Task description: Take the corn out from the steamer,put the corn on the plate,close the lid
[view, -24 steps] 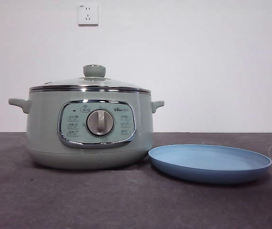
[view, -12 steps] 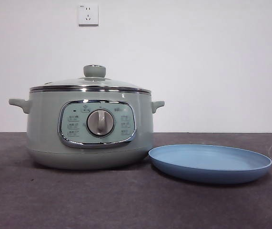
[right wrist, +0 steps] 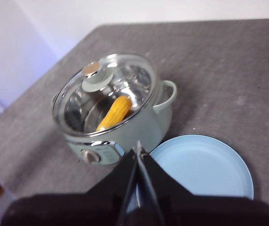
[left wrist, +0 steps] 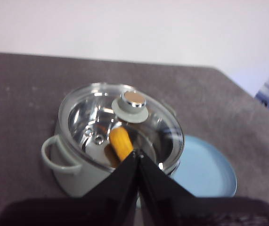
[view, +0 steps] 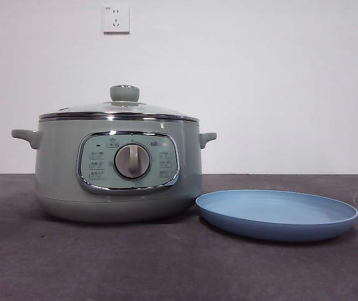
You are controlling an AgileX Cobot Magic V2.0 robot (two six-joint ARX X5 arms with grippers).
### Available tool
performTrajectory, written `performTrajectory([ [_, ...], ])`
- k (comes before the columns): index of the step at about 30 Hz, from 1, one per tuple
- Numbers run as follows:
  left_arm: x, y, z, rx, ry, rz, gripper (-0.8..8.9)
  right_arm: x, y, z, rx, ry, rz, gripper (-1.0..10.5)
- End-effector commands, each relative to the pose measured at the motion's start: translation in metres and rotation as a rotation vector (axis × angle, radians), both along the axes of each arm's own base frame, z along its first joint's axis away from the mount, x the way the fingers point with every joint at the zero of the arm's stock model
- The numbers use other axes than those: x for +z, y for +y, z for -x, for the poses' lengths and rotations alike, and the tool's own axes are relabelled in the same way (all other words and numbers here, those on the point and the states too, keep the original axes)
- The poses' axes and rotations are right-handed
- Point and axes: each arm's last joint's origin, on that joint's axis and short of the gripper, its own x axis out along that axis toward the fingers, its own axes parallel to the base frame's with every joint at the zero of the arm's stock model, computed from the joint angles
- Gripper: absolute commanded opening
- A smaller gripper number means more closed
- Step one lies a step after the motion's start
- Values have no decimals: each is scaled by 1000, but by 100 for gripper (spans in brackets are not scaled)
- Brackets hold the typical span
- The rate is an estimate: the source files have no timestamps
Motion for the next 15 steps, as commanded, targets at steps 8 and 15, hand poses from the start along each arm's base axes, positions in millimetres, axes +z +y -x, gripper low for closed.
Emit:
performTrajectory([
  [8,16,-1,-15,-144,72,-32,-6,10,28,-19,211,58,119,-11],
  [15,16,-1,-17,-153,84,-25,0,8,37,-18,261,68,127,6],
])
